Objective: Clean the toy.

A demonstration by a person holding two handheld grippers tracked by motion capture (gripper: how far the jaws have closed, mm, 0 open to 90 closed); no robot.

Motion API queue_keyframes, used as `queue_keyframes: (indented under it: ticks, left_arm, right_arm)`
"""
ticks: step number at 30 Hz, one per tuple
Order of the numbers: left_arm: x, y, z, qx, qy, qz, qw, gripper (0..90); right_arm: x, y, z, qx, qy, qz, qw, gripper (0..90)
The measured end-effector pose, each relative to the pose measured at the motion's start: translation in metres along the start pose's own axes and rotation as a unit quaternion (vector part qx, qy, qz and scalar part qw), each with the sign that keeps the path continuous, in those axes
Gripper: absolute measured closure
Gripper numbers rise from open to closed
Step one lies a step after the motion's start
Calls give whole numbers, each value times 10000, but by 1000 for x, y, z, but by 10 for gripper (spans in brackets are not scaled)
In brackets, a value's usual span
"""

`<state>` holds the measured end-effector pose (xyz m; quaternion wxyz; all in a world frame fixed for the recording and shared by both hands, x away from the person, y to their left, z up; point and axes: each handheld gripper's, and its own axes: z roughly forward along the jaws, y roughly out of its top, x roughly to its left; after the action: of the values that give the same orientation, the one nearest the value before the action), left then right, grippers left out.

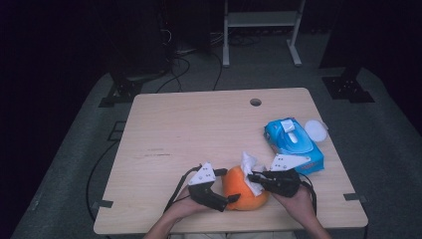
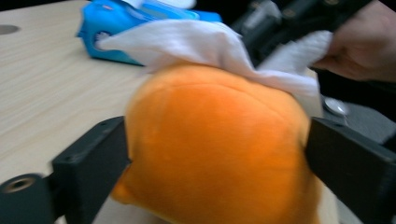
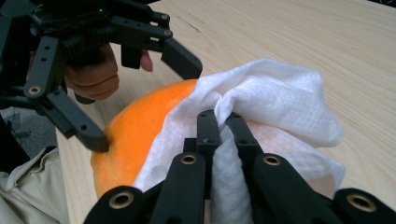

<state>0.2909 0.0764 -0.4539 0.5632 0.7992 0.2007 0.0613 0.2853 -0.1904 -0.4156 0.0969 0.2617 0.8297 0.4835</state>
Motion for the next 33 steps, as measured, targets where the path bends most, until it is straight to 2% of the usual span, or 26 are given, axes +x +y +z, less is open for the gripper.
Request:
queue_keyframes:
  ticks: [2,4,5,8,9,10,11,14,16,17,19,20,21,22,23,24,25,26,27,29,30,31,32,33]
  left_arm:
    - [2,-3,4,-32,-82,-182,9998,30]
    - [1,-6,9,4,-92,-304,9995,41]
    - [-4,-5,10,-2,71,-192,9998,122]
    - [-8,-3,10,15,159,-168,9997,241]
    - [-12,-1,9,95,226,-13,9997,241]
    - [-15,1,10,166,219,166,9995,311]
    - [-17,2,10,199,242,242,9992,314]
    - [-15,0,9,206,209,205,9994,294]
    - [-13,1,8,208,187,187,9994,203]
    - [-10,1,8,124,167,167,9996,203]
    - [-7,2,8,-3,134,16,9999,65]
    - [-3,0,11,40,157,-178,9997,29]
    - [-3,0,11,40,157,-178,9997,29]
    - [-2,-3,13,80,-21,-133,9999,55]
    - [-2,-3,13,80,-21,-133,9999,116]
    - [-3,-4,14,115,-45,-41,9999,168]
    - [-4,-4,14,177,29,-12,9998,168]
    - [-6,-3,14,198,128,20,9997,297]
    - [-7,-2,13,201,263,101,9994,340]
    - [-10,2,8,122,501,293,9982,374]
    - [-11,6,5,64,628,403,9972,432]
    - [-11,8,2,31,740,541,9958,432]
    - [-15,13,-5,-175,1006,820,9914,590]
    - [-15,13,-5,-175,1006,820,9914,590]
  right_arm:
    - [-5,-2,1,-18,103,103,9999,851]
    - [-6,-3,1,-28,110,127,9999,851]
    - [-7,-4,1,0,43,138,9999,851]
    - [-5,-2,0,-32,-48,171,9998,852]
    - [-2,1,0,-61,-96,107,9999,852]
    - [6,8,1,-139,-67,-20,9999,852]
    - [9,10,3,-157,-33,-45,9999,852]
    - [14,13,7,-64,-77,-223,9997,852]
    - [8,11,7,-5,2,-96,10000,853]
    - [8,11,7,-5,2,-96,10000,853]
    - [4,6,5,35,11,-84,10000,853]
    - [4,6,4,43,43,-64,10000,854]
    - [4,6,4,56,62,-90,9999,853]
    - [3,6,4,73,99,-104,9999,853]
    - [3,6,5,84,115,-108,9998,853]
    - [3,5,6,78,114,-103,9999,853]
    - [3,5,6,78,114,-103,9999,853]
    - [2,6,9,43,82,-32,10000,853]
    - [2,8,10,17,36,-39,10000,853]
    - [3,11,11,-25,-30,-48,10000,853]
    - [5,17,12,-178,-176,-59,9997,853]
    - [5,17,12,-178,-176,-59,9997,853]
    - [4,17,13,-241,-268,-53,9993,853]
    - [1,16,14,-208,-255,-6,9995,854]
